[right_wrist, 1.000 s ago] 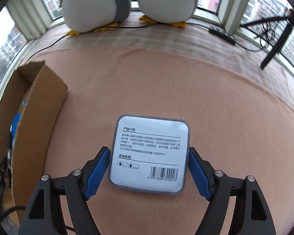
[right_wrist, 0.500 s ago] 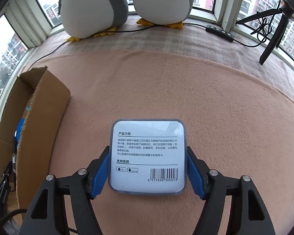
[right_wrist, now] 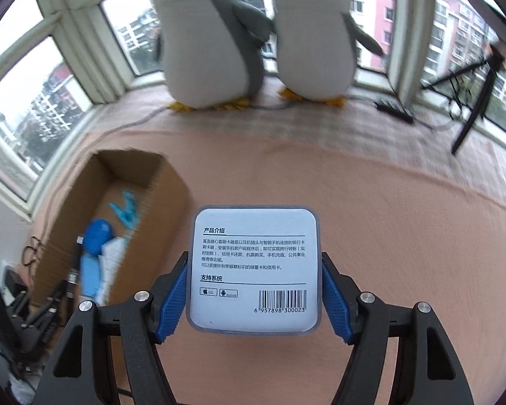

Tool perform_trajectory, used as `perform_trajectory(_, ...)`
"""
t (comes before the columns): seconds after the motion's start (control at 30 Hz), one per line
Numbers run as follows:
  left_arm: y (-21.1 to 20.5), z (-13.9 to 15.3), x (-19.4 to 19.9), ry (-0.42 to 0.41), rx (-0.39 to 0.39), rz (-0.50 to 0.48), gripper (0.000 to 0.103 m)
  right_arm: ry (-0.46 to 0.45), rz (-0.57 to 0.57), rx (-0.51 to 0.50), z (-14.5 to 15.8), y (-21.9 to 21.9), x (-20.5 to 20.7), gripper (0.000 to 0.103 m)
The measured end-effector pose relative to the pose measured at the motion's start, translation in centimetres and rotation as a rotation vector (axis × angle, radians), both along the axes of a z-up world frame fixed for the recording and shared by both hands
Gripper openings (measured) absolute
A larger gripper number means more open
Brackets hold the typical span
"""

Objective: Organize rigid objects
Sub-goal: 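Carry the silver square box into the box and open the right gripper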

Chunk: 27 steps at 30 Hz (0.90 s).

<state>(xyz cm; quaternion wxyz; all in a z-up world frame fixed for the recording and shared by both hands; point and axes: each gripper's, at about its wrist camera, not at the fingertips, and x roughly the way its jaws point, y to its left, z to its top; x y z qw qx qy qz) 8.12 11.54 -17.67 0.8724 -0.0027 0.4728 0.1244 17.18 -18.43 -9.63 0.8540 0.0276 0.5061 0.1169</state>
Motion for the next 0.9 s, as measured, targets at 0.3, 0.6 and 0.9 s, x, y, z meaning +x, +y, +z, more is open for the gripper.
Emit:
perform_trajectory(0.3, 0.0, 0.0, 0.0, 0.000, 0.001, 0.000, 0.032, -0.025, 0.132, 0.048, 2.1, 5.4, 0.2, 0.067)
perform_trajectory(0.6, 0.0, 0.0, 0.0, 0.000, 0.000, 0.000, 0.032, -0.034, 0.257, 0.061, 2.7, 11.4, -0.2, 0.067)
perform_trajectory(0.9, 0.0, 0.0, -0.1, -0.001, 0.000, 0.000, 0.032, -0.001, 0.356, 0.040, 1.6, 15.9, -0.5, 0.067)
